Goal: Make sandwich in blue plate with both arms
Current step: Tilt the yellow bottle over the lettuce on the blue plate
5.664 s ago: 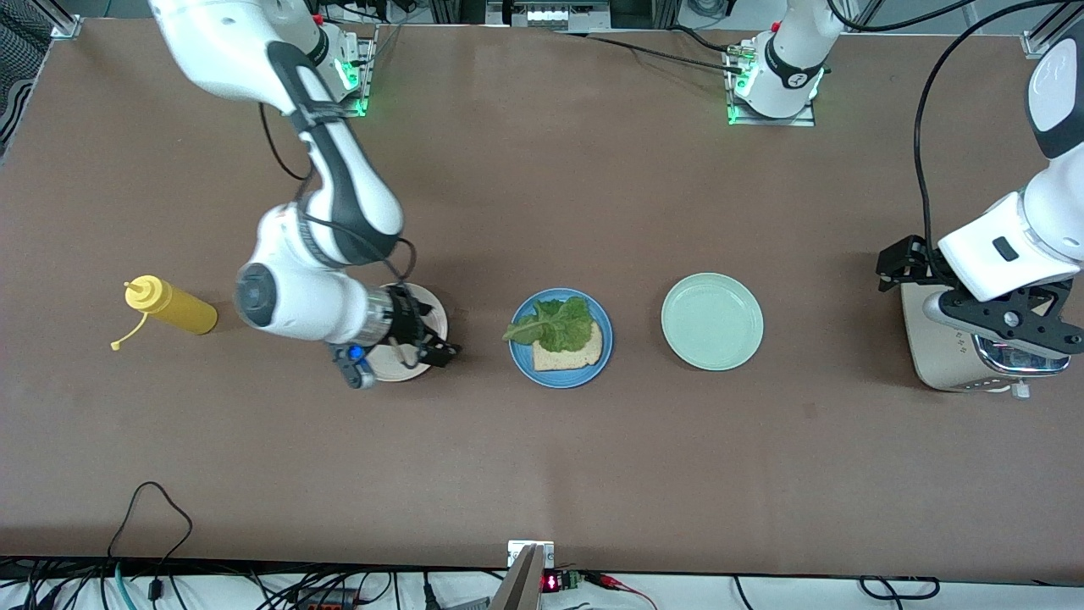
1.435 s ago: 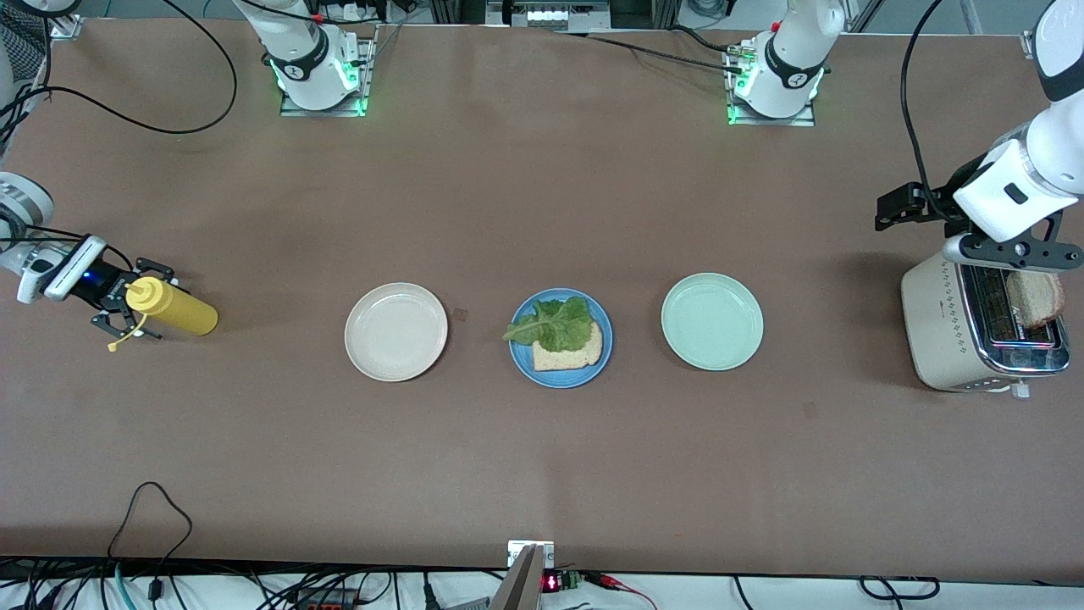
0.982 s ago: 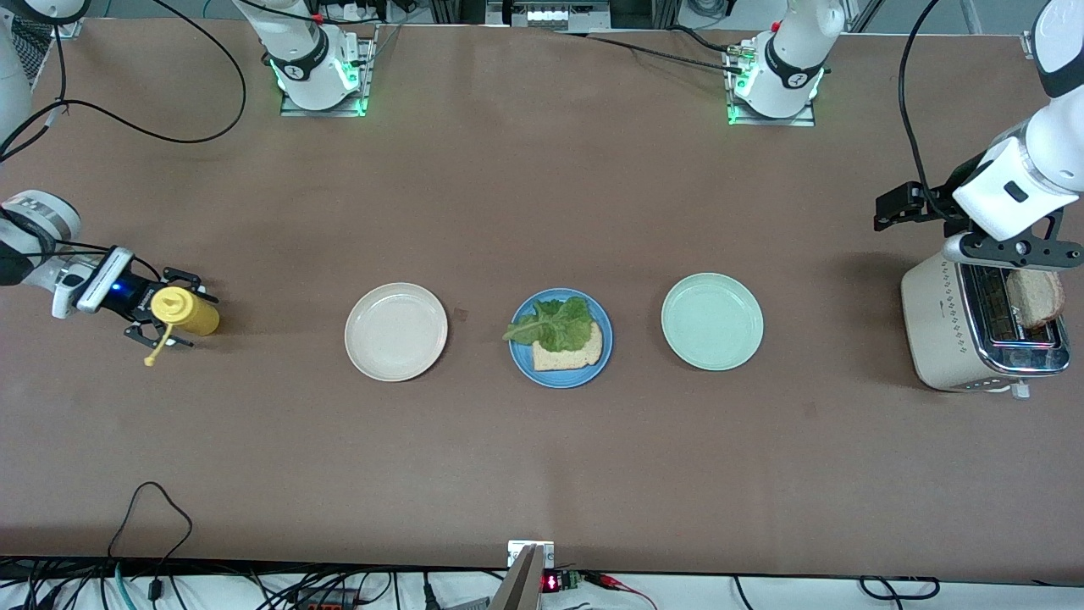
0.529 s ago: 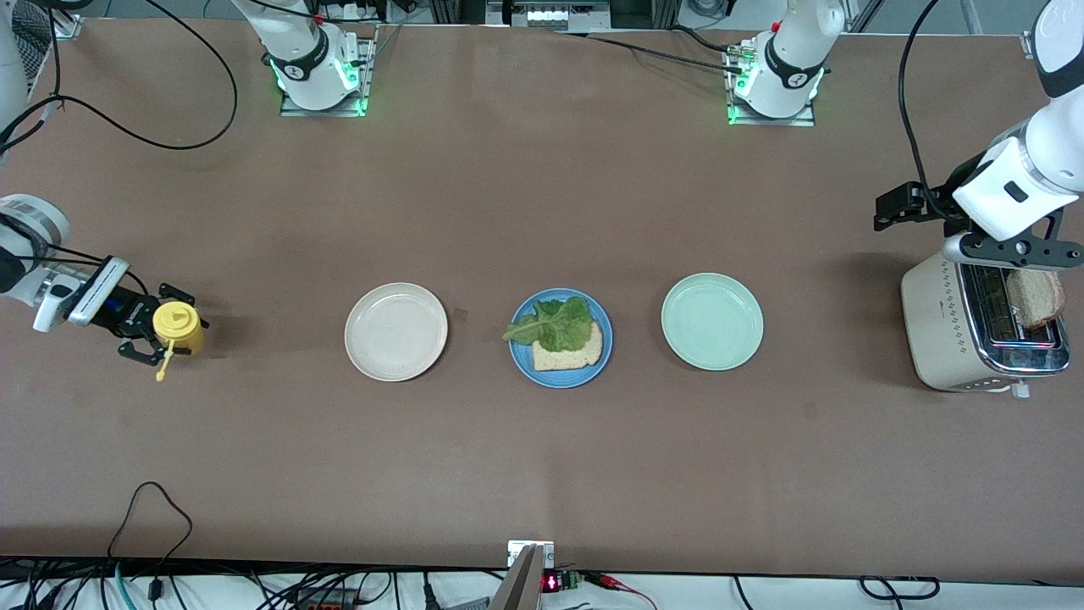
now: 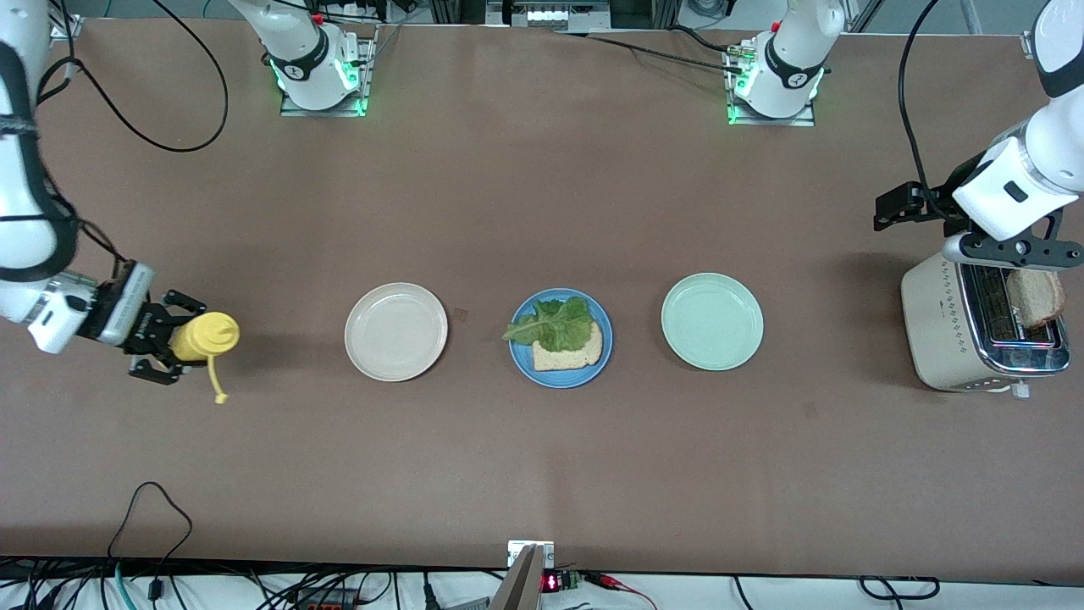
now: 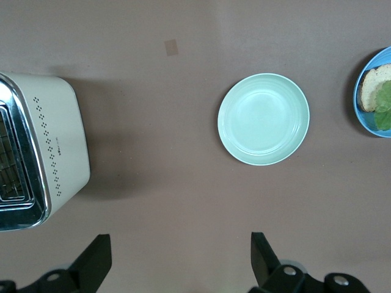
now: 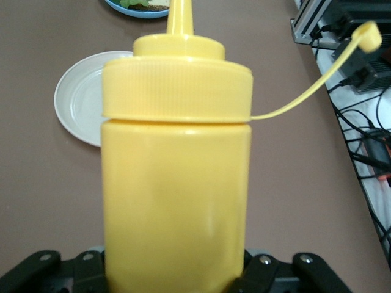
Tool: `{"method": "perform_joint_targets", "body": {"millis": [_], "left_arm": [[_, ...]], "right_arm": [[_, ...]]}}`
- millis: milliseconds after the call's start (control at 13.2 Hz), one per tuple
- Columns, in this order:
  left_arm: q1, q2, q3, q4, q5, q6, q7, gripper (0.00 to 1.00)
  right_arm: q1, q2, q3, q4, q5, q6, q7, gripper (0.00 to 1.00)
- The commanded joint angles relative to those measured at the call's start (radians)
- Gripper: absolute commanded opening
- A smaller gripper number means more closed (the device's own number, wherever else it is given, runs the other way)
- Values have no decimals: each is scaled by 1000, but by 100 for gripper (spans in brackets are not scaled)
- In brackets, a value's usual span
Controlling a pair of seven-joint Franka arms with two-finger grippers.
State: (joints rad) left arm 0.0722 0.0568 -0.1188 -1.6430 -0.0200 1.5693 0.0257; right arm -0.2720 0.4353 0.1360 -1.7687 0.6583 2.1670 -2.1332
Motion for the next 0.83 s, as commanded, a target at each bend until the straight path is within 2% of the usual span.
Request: {"method": "perform_joint_targets", "body": {"millis": [0,378,755], "left_arm": [[0,-5,-2,15,-12,-20,-7,100],[0,-5,-2,15,-12,-34,-6,100],[0,-5,-2,15,-12,-34,-6,100]], "right_arm": [[117,-64,-9,-41,-119,71,206,0],[340,-90,-10,-37,-383,117,650,0],[577,-78,-21,-29,-716,139,1143,0]]}}
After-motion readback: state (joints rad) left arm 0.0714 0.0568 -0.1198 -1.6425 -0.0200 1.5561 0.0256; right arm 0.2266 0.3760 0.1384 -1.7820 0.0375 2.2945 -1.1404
